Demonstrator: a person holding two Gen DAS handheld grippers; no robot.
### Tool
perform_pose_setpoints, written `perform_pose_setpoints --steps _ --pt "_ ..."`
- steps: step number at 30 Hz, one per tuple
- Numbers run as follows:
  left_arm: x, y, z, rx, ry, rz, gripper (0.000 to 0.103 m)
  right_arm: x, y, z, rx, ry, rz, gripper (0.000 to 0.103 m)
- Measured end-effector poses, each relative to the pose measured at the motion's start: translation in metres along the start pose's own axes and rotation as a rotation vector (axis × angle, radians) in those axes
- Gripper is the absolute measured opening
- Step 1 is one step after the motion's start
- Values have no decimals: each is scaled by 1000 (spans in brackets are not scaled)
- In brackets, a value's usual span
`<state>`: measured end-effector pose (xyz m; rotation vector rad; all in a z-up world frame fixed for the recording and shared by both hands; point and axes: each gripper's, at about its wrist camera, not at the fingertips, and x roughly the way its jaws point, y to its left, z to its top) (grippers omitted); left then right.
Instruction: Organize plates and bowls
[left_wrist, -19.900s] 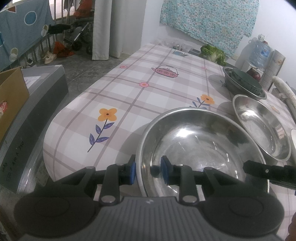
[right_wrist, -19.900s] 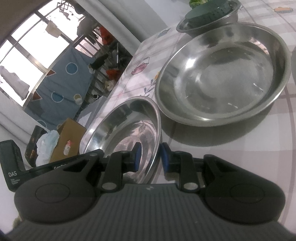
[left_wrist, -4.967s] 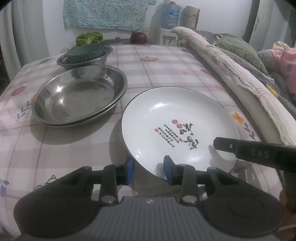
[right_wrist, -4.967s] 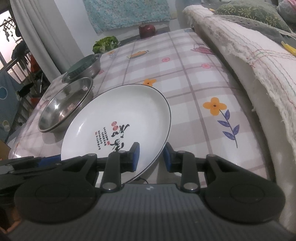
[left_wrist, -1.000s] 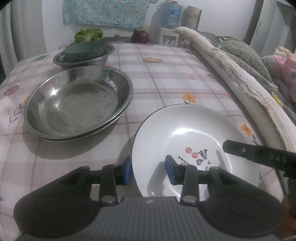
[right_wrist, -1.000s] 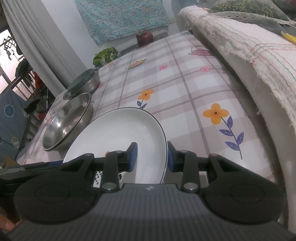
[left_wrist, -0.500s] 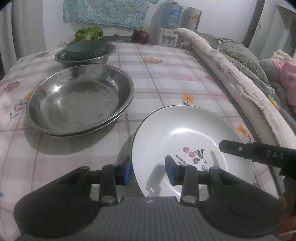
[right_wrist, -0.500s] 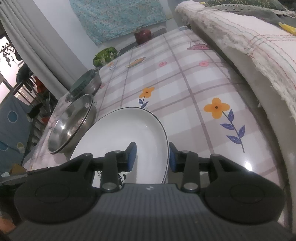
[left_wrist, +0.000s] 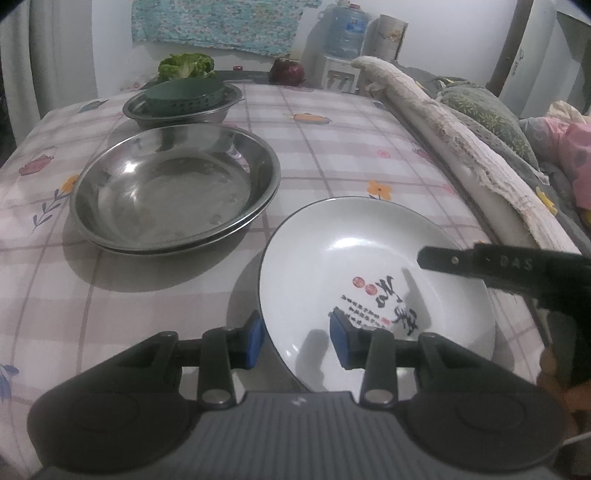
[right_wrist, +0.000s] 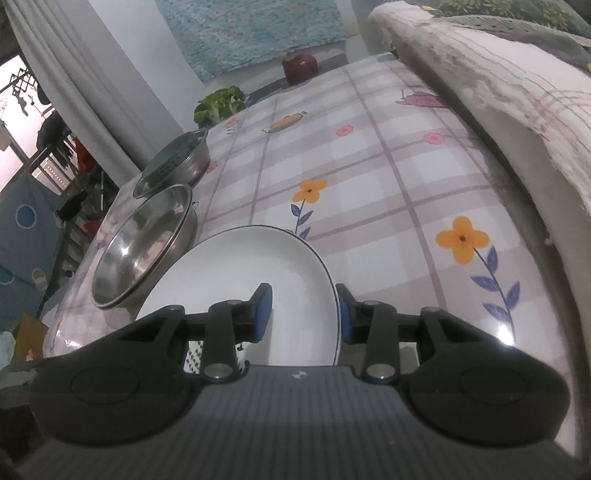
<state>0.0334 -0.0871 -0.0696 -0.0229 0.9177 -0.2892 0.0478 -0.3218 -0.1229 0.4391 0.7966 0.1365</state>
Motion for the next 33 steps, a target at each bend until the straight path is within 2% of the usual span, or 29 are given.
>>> perform_pose_setpoints --steps 7,13,24,33 --pt "0 1 -1 7 -3 -2 39 2 4 -2 -46 -17 -23 36" --pt "1 -3 1 40 -17 43 38 -5 4 -11 -50 -23 -29 35" --pt "9 -11 5 67 -20 114 31 -19 3 -25 -70 -34 -15 33" --pt "11 -9 9 62 -6 103 31 -22 1 -27 -91 -29 -7 32"
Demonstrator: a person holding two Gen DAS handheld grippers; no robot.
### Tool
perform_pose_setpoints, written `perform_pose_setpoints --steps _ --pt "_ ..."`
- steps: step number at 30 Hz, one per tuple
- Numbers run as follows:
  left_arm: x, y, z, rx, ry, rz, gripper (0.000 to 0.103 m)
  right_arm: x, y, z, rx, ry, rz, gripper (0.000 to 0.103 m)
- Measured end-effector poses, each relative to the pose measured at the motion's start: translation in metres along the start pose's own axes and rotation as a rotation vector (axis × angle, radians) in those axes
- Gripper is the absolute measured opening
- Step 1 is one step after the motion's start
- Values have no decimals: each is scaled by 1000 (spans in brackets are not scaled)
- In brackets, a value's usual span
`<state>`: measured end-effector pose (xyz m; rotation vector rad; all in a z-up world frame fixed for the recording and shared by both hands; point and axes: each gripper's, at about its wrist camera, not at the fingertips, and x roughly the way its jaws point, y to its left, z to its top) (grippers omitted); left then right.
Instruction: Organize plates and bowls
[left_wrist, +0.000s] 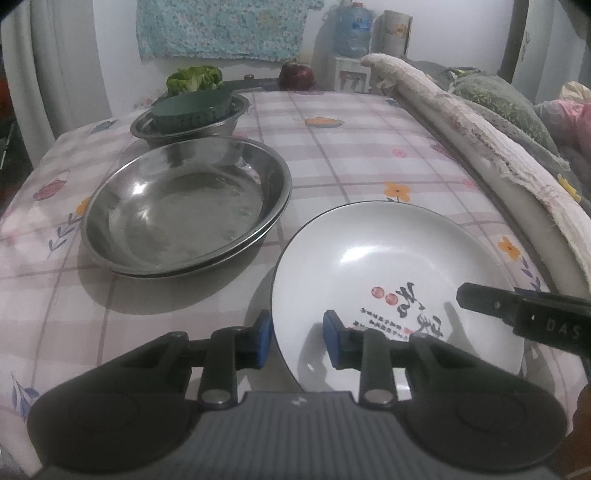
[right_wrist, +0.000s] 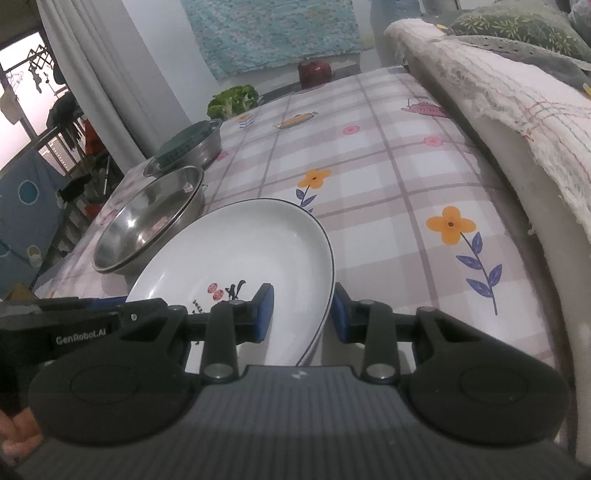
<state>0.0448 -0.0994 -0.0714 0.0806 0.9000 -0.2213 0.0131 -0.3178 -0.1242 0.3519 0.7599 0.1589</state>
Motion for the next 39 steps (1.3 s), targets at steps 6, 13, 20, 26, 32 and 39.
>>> perform_pose_setpoints --steps 6,13,20,26,32,39 --pt "6 -4 2 19 -10 13 36 1 6 -5 -32 -19 -25 33" --pt "6 -6 5 -19 -1 33 37 3 25 -7 -112 -27 -105 39" --pt "2 -3 6 -42 -2 28 37 2 23 -6 -80 -26 -91 39" --pt "-3 -2 7 -47 -20 27 37 -1 25 -3 -81 -29 -91 39" --pt "-7 -4 9 -46 -33 24 37 -4 25 -2 -75 -33 -92 39" --pt "-9 -5 10 -47 -41 18 37 -10 25 0 -78 -47 -95 39"
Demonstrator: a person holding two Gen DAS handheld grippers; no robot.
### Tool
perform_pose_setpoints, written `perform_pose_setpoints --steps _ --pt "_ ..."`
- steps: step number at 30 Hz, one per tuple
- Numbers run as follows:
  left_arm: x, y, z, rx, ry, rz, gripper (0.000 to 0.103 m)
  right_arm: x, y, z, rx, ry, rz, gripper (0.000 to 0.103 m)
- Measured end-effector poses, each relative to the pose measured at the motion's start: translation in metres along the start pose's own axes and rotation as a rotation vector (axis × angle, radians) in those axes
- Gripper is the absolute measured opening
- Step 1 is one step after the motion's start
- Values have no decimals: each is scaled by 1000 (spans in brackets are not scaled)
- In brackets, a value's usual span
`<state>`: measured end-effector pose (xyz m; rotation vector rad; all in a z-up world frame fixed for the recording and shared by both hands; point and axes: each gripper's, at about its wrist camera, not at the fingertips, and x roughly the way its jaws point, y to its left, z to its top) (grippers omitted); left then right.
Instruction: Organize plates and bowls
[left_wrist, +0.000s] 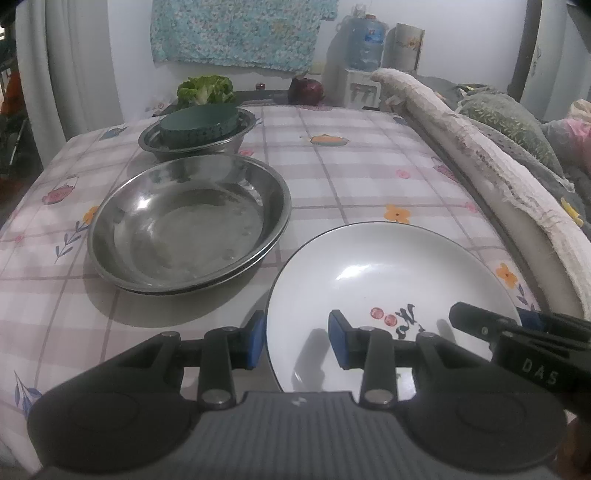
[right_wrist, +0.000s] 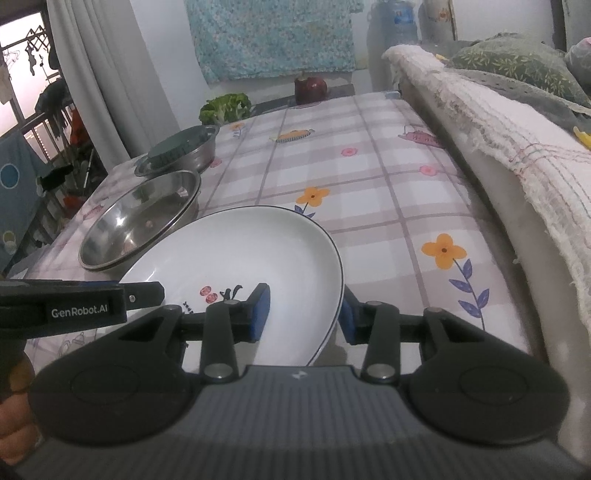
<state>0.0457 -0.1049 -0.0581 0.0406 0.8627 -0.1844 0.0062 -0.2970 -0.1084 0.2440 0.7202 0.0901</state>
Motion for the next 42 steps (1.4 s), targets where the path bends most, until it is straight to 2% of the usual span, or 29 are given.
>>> perform_pose_setpoints --steps 20,28,35,42 --pt "-13 1 7 -12 -34 -17 37 -10 0 8 10 -22 7 39" --pt "-27 8 19 -32 -78 -33 37 -22 10 23 -6 -61 3 39" --pt "-40 39 37 -92 -133 -22 37 -22 37 50 -59 -94 28 39" --pt "-35 95 51 -169 -141 55 37 15 84 76 -116 -62 102 39"
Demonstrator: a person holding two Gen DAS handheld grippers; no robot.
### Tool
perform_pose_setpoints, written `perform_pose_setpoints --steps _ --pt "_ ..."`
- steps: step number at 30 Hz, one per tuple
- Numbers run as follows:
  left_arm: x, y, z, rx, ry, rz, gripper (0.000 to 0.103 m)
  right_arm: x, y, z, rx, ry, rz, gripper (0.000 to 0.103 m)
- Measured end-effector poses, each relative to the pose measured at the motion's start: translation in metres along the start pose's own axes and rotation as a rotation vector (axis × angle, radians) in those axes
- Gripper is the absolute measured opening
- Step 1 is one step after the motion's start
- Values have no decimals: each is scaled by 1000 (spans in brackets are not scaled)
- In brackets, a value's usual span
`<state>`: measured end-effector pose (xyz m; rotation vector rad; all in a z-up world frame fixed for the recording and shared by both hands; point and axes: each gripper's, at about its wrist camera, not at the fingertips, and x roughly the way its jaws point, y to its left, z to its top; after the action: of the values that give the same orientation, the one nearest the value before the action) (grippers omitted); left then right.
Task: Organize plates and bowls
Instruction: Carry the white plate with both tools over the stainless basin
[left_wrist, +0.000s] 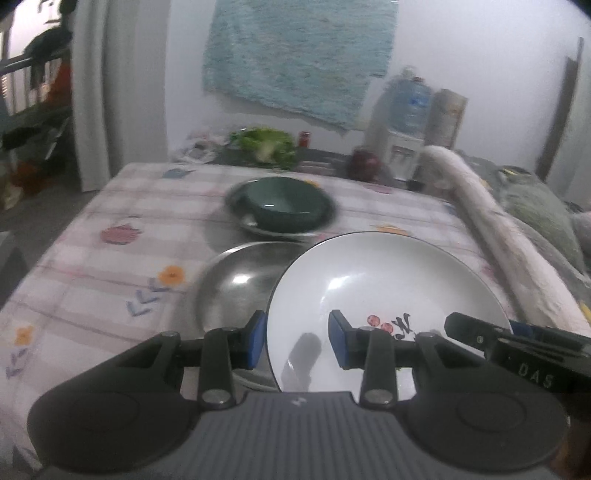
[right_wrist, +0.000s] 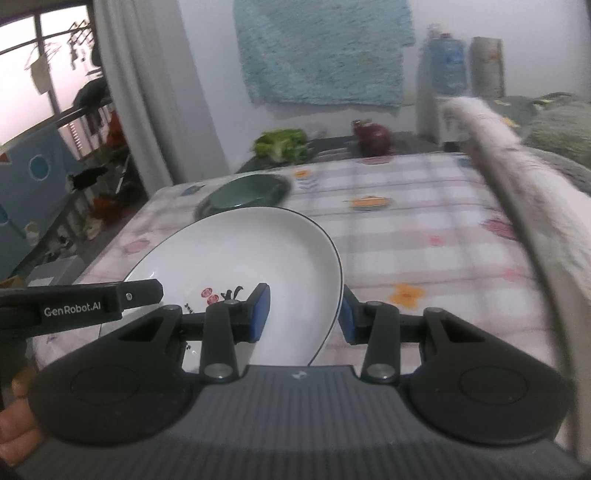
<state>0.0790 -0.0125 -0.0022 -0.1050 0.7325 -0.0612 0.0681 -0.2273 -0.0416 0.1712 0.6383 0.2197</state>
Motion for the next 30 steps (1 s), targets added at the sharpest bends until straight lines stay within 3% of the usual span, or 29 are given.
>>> perform_pose_setpoints --steps 8,16,23,30 --pt "41 54 10 -65 83 72 37 67 39 7 3 107 68 39" --pt "53 69 9 -66 112 36 37 99 48 11 -8 149 42 39" --pt "43 63 14 -10 62 36 39 102 42 16 -18 130 -9 45" --pt "39 62 13 -4 72 28 47 93 46 16 -15 94 35 48"
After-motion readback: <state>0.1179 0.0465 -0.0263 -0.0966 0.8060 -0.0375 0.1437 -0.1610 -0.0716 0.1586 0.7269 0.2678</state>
